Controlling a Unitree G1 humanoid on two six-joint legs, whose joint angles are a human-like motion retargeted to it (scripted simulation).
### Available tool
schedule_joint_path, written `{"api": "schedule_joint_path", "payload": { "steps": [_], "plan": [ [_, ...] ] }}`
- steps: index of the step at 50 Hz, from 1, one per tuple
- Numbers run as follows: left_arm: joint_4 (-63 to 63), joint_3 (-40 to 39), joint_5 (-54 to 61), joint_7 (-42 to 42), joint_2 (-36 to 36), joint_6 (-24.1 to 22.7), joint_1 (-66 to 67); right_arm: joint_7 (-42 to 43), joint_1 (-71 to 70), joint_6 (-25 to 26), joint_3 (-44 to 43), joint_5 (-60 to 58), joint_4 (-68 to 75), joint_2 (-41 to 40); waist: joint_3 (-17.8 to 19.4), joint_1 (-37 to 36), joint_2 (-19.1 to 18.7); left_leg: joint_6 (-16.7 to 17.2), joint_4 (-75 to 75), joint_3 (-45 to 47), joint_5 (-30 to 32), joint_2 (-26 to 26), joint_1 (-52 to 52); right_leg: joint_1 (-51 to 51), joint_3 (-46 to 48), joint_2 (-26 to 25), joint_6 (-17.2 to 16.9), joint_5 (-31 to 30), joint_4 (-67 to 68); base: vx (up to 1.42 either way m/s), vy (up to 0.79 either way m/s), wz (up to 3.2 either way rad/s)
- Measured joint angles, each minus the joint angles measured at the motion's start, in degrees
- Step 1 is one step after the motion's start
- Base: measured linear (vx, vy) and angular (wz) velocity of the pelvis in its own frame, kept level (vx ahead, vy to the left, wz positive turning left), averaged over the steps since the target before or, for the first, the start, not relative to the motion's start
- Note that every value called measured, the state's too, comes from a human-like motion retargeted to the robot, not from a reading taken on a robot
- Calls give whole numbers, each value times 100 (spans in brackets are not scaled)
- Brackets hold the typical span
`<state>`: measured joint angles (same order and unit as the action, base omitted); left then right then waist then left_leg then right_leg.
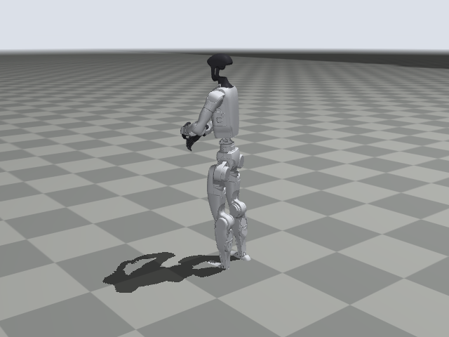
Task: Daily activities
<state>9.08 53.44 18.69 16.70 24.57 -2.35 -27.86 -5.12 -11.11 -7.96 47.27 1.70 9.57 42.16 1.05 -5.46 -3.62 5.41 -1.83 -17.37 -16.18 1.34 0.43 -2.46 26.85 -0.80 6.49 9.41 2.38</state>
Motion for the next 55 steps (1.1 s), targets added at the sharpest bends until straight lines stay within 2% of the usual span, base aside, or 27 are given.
{"api": "schedule_joint_path", "payload": {
  "steps": [27,55],
  "plan": [
    [-267,370,194,-119,137,231,-392,-238,-470,208,474,-68,-318,-7,133,-157,27,73,-3,-137,21,27,144,-277,231,0,-1,36,-74,0,0,0],
    [-634,509,1635,407,6,777,-506,-1296,-1015,881,605,1799,-678,-247,127,-149,45,135,2,-177,-28,-15,192,-350,393,-27,-1,119,14,0,0,0]
  ]
}}
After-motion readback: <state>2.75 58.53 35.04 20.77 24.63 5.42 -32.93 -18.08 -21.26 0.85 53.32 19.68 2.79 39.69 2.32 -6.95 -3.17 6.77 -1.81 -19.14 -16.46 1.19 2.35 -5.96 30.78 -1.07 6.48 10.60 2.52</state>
